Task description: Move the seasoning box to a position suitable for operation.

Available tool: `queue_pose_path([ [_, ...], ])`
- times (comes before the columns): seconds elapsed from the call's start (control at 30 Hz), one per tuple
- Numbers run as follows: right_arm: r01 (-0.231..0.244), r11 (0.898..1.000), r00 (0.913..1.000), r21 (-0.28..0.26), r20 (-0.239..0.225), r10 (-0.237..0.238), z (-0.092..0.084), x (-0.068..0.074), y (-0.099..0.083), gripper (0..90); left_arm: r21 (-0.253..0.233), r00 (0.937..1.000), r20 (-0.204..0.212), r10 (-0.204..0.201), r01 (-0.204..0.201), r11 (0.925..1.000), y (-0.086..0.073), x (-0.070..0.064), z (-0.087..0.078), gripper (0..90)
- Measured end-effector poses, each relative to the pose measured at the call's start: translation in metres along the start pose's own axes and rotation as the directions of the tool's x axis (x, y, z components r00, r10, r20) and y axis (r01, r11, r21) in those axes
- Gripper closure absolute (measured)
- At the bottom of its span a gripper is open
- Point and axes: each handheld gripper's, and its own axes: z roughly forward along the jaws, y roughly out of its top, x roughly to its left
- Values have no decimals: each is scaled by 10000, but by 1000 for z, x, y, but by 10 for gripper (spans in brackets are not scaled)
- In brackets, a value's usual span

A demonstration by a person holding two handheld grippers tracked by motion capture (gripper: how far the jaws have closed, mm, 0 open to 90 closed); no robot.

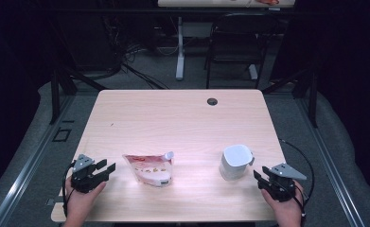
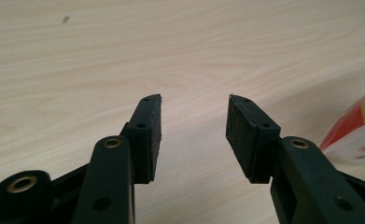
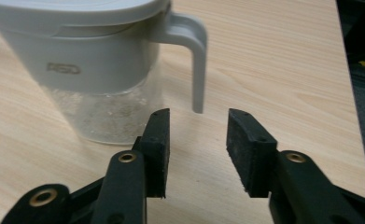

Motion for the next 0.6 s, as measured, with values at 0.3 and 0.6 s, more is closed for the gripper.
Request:
queue_pose_path([
  [0.3, -732, 9973, 9966, -85, -373, 728, 2, -14, -4, 639, 187, 9997, -11, 227, -227, 9996, -1, 6, -3, 639],
  [0.6, -465, 9989, 9983, 102, -356, 469, 15, -13, 2, 717, 208, 9999, 133, -96, 93, 9997, -4, 12, -6, 619],
])
